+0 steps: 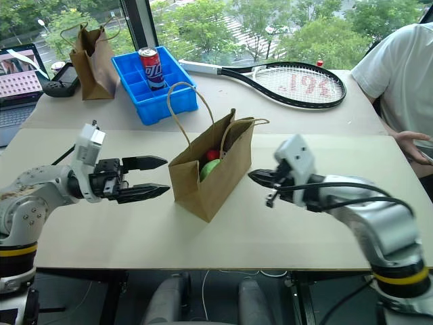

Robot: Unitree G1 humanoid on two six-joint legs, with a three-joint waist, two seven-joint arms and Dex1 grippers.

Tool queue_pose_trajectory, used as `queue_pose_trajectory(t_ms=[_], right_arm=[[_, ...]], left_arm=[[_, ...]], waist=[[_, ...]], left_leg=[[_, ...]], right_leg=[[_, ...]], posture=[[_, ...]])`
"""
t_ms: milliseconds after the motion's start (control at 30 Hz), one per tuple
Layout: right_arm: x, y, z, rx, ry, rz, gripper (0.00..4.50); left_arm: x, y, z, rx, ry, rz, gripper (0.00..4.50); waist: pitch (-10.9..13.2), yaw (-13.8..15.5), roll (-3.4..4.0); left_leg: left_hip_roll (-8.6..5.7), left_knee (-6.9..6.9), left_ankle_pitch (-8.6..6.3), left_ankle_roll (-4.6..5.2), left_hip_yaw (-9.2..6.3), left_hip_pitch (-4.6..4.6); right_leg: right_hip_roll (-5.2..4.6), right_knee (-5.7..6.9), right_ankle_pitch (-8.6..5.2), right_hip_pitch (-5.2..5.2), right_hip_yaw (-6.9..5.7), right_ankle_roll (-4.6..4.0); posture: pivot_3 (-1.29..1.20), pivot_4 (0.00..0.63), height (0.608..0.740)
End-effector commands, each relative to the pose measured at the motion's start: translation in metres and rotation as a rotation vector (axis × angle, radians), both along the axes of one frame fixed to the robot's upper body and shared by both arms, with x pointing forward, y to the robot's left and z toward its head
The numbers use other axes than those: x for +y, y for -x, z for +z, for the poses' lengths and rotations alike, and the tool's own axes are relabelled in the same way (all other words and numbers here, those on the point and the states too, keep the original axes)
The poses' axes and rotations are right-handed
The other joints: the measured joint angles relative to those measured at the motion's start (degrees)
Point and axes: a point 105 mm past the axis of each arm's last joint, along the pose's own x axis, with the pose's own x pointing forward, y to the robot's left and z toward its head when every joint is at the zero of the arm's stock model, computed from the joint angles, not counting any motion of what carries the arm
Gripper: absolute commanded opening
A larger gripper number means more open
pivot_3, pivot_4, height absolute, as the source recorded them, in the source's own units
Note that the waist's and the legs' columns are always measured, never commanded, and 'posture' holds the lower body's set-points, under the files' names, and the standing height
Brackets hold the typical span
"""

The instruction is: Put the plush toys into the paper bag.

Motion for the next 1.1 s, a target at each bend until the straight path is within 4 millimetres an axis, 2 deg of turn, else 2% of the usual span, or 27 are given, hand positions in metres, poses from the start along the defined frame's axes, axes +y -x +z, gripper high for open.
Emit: queue_pose_trajectory(t_ms=[33, 267, 533, 667, 767, 967, 1067, 1100], right_arm=[[0.018, -0.005, 0.008, -0.095, -0.008, 0.013, 0.04], [0.040, -0.009, 0.005, -0.117, -0.036, 0.038, 0.04], [0.047, -0.009, 0.004, -0.119, -0.060, 0.029, 0.04], [0.047, -0.010, 0.004, -0.121, -0.064, 0.015, 0.00], [0.046, -0.010, 0.004, -0.119, -0.066, 0.007, 0.00], [0.038, -0.008, 0.007, -0.120, -0.061, -0.013, 0.00], [0.023, -0.001, 0.015, -0.123, -0.048, -0.019, 0.00], [0.012, 0.006, 0.016, -0.109, -0.028, -0.014, 0.00]], left_arm=[[-0.012, 0.001, 0.004, -0.026, 0.010, 0.020, 4.50], [-0.034, 0.002, 0.003, -0.016, 0.031, 0.024, 4.50], [-0.039, -0.014, -0.009, 0.010, -0.001, 0.122, 4.50], [-0.035, -0.023, -0.010, 0.011, 0.000, 0.177, 3.38], [-0.034, -0.028, -0.009, 0.018, 0.020, 0.203, 2.14], [-0.036, -0.031, -0.007, -0.008, 0.000, 0.163, 0.10], [-0.033, -0.035, 0.002, -0.049, -0.006, 0.120, 0.10], [-0.031, -0.035, 0.006, -0.080, -0.016, 0.078, 0.10]], waist=[[0.00, 0.00, 0.00], [0.00, 0.13, 0.00], [0.00, 0.08, 0.00], [0.00, 0.07, 0.00], [0.00, 0.05, 0.00], [0.00, 0.11, 0.00], [0.00, 0.41, 0.00], [0.00, 0.57, 0.00]], left_leg=[[0.00, 0.00, 0.00, 0.00, 0.00, -0.01], [0.00, 0.03, 0.00, 0.00, -0.01, -0.01], [0.00, 0.03, 0.00, 0.00, -0.01, 0.01], [0.00, 0.03, 0.00, 0.00, -0.01, 0.01], [0.00, 0.02, 0.00, 0.00, -0.01, 0.01], [0.00, 0.02, 0.00, 0.00, -0.01, 0.01], [-0.01, 0.01, 0.00, 0.00, -0.01, 0.00], [-0.01, 0.01, 0.00, 0.00, -0.01, 0.00]], right_leg=[[0.00, 0.00, 0.00, 0.00, -0.01, 0.00], [0.00, 0.00, 0.00, 0.04, -0.03, 0.00], [0.01, 0.04, 0.01, 0.04, -0.03, 0.00], [0.01, 0.03, 0.00, 0.04, -0.03, 0.00], [0.01, 0.03, 0.00, 0.03, -0.03, 0.00], [0.01, 0.03, 0.01, 0.04, -0.04, -0.01], [0.01, 0.00, 0.01, 0.04, -0.03, 0.00], [0.00, -0.01, 0.00, 0.05, -0.04, 0.00]], posture=[[0.00, 0.150, 0.740], [0.00, 0.150, 0.740], [0.00, 0.150, 0.740], [0.00, 0.150, 0.740], [0.00, 0.150, 0.740], [0.00, 0.150, 0.740], [0.00, 0.150, 0.740], [0.00, 0.150, 0.740]])
